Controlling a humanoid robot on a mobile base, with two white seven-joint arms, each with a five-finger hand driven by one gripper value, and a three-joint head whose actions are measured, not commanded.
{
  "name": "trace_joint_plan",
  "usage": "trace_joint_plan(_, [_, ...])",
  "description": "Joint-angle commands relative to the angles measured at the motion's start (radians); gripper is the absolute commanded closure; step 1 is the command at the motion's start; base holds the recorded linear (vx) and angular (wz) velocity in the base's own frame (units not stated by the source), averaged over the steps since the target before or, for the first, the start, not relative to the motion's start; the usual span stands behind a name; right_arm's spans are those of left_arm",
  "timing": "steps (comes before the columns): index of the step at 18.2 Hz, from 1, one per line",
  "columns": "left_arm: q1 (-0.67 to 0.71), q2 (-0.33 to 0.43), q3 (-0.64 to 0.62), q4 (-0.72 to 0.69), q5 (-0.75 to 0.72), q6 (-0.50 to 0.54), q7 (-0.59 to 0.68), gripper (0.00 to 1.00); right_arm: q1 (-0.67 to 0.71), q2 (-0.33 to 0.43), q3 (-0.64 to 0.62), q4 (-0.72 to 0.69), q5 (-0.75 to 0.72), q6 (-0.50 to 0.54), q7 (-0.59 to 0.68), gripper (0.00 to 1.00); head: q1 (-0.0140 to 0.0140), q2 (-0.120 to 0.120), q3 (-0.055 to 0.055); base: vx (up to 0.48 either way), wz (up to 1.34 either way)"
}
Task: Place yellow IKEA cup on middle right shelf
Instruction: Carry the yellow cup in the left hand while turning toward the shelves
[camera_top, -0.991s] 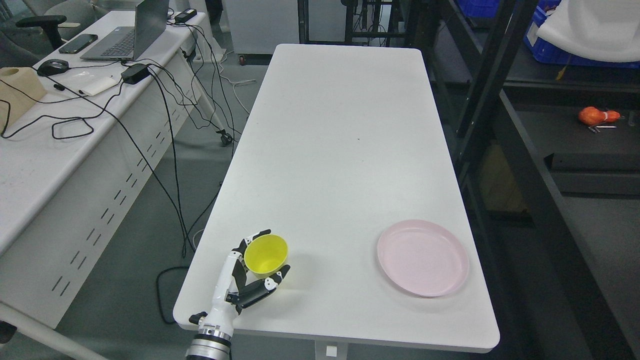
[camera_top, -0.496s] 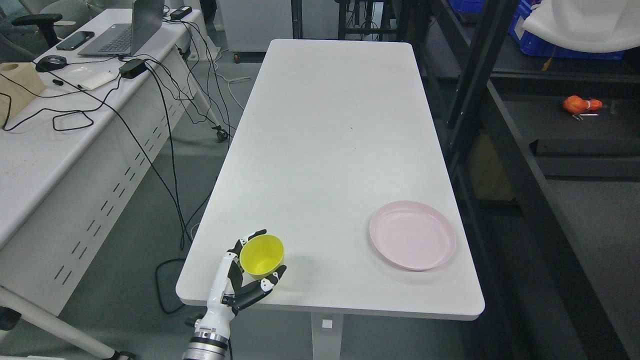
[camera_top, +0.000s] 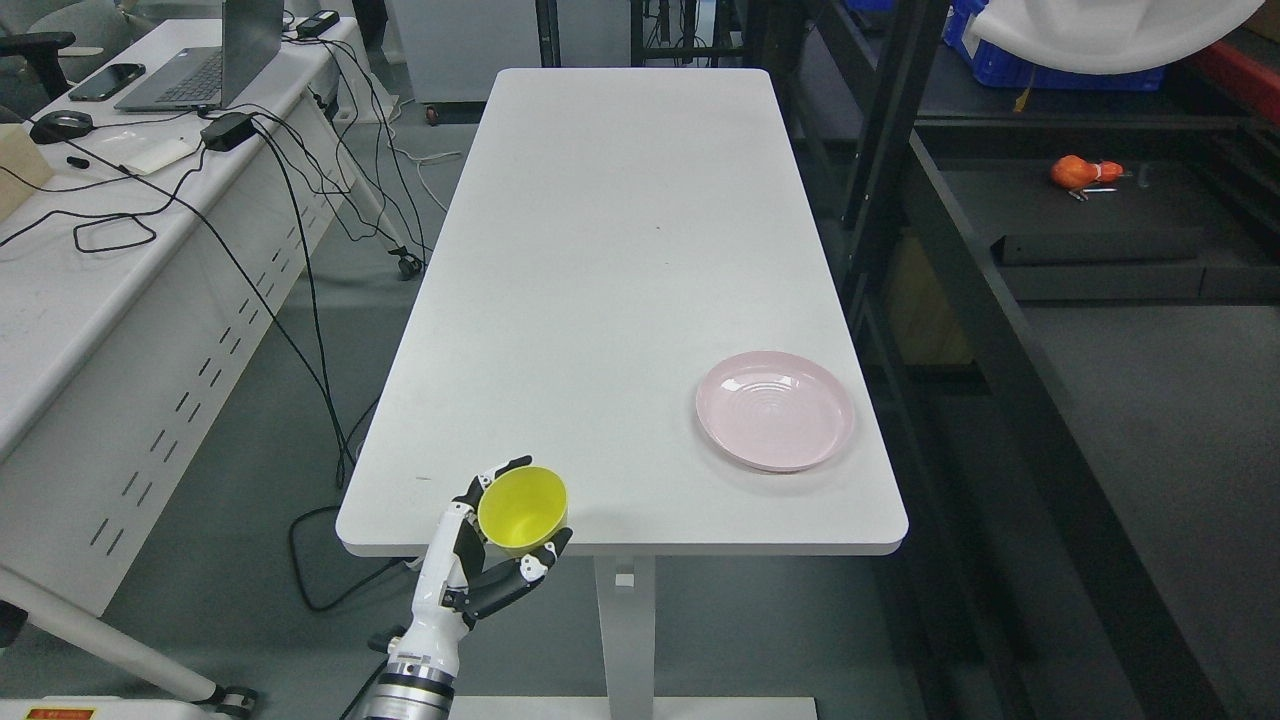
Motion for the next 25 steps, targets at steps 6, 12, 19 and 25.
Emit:
trace_joint_plan(6, [-0.016, 0.018, -0.004, -0.009, -0.001, -0.001, 0.001, 0.99, 0.01, -0.017, 0.017, 0.0, -0.025, -0.001, -0.215, 0.01, 0.0, 0.0, 0.0, -0.145, 0.08])
trace_joint_plan(12, [-0.016, 0.018, -0.008, -0.009, 0.001, -0.001, 0.004, 0.99, 0.01, -0.017, 0.017, 0.0, -0.025, -0.001, -0.215, 0.01, 0.0, 0.0, 0.0, -0.159, 0.15])
trace_joint_plan(19, [-0.016, 0.018, -0.01, -0.01, 0.001, -0.001, 0.004, 0.99, 0.01, -0.017, 0.017, 0.0, -0.025, -0.001, -0.215, 0.0, 0.0, 0.0, 0.0, -0.178, 0.1])
trace_joint_plan(25, [-0.018, 0.018, -0.054, -0.065, 0.001, -0.02, 0.004, 0.99, 0.01, -0.017, 0.017, 0.0, -0.025, -0.001, -0.215, 0.01, 0.0, 0.0, 0.0, -0.172, -0.1])
